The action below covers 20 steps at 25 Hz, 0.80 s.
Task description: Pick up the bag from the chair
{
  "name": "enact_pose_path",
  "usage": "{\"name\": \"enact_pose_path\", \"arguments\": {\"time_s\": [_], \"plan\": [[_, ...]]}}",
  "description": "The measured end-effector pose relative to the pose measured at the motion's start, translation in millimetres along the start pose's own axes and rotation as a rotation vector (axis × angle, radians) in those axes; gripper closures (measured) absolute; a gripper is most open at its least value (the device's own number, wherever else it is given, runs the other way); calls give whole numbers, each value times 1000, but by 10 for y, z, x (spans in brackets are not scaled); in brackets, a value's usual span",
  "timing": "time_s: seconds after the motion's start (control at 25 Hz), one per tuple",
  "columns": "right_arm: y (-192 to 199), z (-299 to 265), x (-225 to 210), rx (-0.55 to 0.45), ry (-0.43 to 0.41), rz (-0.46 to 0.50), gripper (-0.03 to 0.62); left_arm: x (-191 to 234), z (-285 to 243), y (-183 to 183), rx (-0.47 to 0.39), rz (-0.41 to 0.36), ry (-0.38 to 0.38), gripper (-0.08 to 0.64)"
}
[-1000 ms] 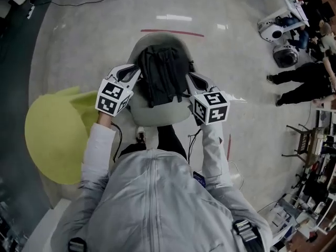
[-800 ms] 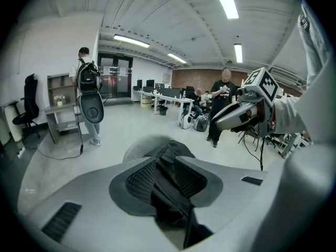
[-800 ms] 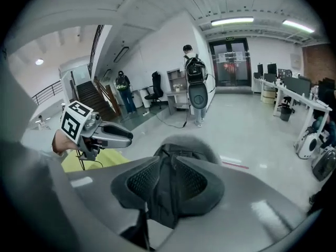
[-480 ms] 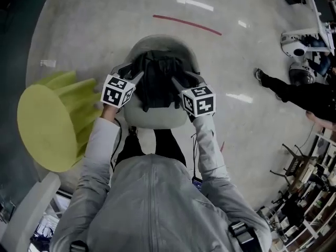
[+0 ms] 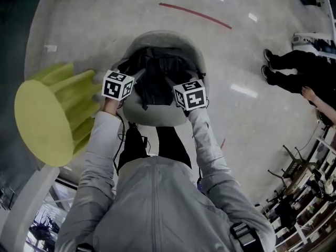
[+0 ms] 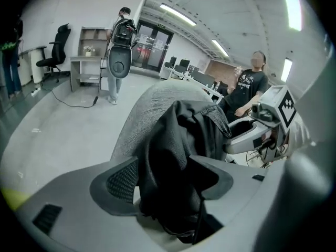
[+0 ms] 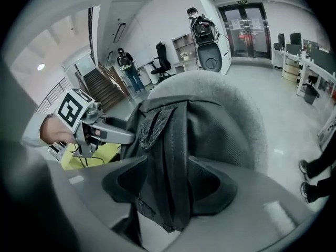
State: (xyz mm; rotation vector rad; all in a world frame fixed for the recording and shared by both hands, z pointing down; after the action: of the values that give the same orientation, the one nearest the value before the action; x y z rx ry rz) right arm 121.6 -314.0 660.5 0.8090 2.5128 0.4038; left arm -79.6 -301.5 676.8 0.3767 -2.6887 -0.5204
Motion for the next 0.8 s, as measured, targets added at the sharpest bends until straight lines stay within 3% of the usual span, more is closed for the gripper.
{"name": "enact_pose_path", "arguments": {"time_s": [0.04, 0.12, 0.28, 0.56, 0.8], "plan": [[-3, -22, -18, -1, 10, -6, 361, 15, -27, 1, -8, 10, 15, 273], [-2, -31, -63, -8, 15, -33, 489, 50, -60, 5, -18, 19, 43, 276], [26, -11, -65, -10, -44, -88, 540, 75, -57, 20, -8, 6, 84, 333], [185, 291, 164, -22, -14, -90, 557, -55, 99, 179, -31, 39, 127, 453], [335, 801, 514, -133, 49, -157, 557, -319, 315, 331, -67, 23, 193, 498]]}}
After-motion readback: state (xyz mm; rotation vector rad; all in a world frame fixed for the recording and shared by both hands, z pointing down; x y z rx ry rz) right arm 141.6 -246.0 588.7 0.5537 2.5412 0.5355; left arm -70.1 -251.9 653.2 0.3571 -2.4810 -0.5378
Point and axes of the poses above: the fingertips, and each gripper's own axes: z backward along the fingers, x to its left, y out of its underside, the point moved 6 cm from there along z, backward along the fingers, and after that the axes turned 11 degrees about x, right-handed, at the moved point
